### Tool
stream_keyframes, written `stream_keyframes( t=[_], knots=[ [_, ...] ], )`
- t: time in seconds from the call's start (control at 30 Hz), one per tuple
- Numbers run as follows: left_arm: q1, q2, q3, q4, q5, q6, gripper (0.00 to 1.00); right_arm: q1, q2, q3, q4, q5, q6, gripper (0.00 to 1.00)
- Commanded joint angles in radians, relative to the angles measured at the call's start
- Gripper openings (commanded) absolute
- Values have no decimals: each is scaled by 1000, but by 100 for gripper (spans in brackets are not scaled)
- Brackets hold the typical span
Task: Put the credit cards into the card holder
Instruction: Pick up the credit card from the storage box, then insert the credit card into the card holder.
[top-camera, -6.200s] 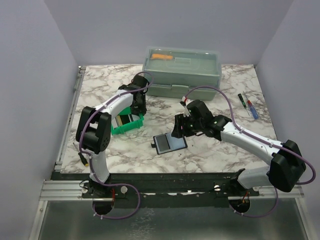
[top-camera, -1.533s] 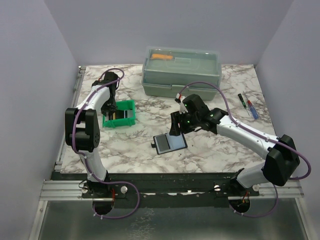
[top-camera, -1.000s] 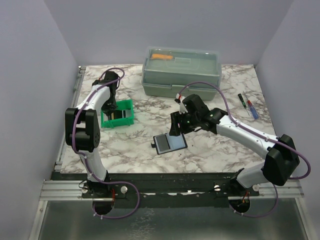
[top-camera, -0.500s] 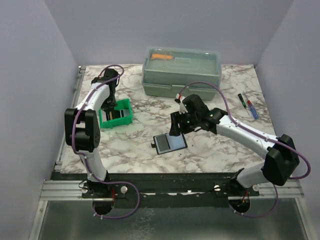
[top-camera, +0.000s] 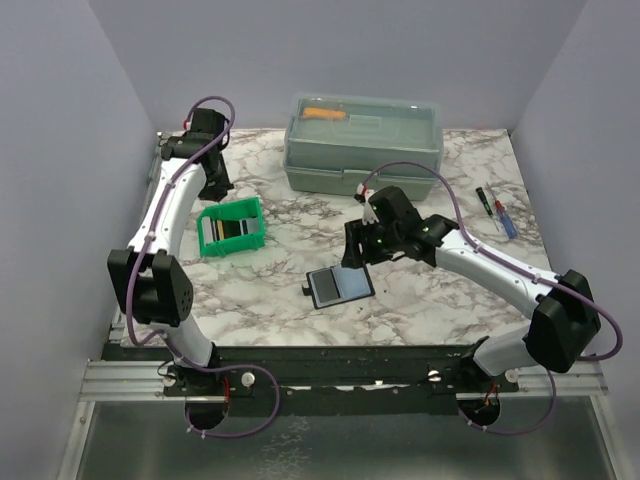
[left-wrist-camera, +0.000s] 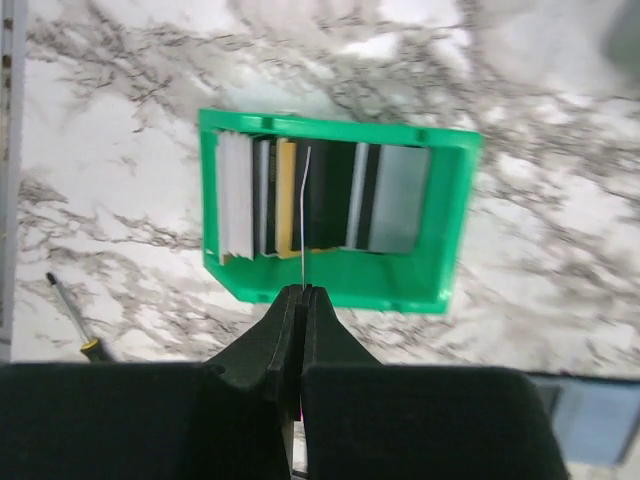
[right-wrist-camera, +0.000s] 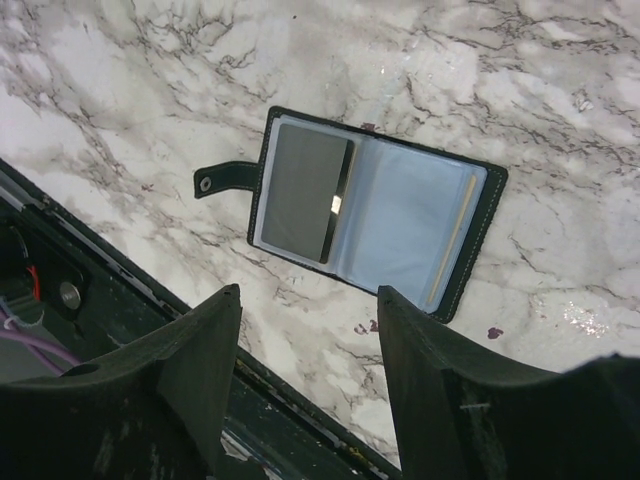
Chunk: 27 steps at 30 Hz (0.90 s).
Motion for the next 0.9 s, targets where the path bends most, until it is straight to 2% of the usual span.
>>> stream_keyframes(
  t=[0.0, 0.13, 0.23, 0.33, 0.37, 0.47, 0.57, 0.77, 0.87],
  knots=[
    [-27, -144, 34, -48, 217, -22, 0, -49, -23, -33, 20, -25, 4, 60],
    [-80, -261, -102, 77, 548, -57, 0, -126, -28, -113, 101, -180, 14, 60],
    [-231, -352, -315, 314, 723, -140, 0, -199, -20, -191, 206, -352, 37, 60],
    [-363, -405, -525, 553, 741, -272, 0, -218, 21, -222, 279, -449, 54, 56],
    [-391, -414, -597, 676, 751, -328, 0, -220, 38, -229, 314, -475, 60, 55],
    [-441, -409, -761, 872, 765, -452, 0, -253, 80, -266, 410, -543, 102, 44],
    [-465, -406, -841, 937, 740, -477, 0, -278, 135, -280, 473, -584, 119, 33],
    [-471, -347, -939, 1068, 825, -496, 0, -288, 255, -280, 572, -612, 128, 23],
    [-470, -300, -956, 1104, 842, -494, 0, -312, 288, -302, 618, -621, 143, 21]
  ],
)
